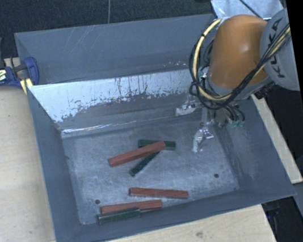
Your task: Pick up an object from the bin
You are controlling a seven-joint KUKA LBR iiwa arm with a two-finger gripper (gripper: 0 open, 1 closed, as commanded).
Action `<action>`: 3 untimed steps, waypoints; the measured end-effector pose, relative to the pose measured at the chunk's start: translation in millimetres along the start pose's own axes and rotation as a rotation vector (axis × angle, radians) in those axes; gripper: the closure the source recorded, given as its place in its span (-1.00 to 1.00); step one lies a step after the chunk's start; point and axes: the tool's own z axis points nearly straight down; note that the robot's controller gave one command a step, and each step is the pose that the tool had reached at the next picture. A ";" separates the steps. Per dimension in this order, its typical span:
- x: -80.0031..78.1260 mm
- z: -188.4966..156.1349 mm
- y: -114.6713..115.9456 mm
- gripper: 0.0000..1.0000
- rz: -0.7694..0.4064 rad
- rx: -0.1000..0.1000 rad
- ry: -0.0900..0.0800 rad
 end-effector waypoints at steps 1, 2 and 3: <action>-29.4 72.6 21.7 1.00 -0.165 0.006 -0.033; -29.3 72.6 21.7 1.00 -0.165 0.006 -0.033; -25.8 31.2 17.8 1.00 -0.211 0.001 0.003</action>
Offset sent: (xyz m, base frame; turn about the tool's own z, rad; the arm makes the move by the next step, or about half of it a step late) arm 0.0000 0.0000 0.0000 0.0000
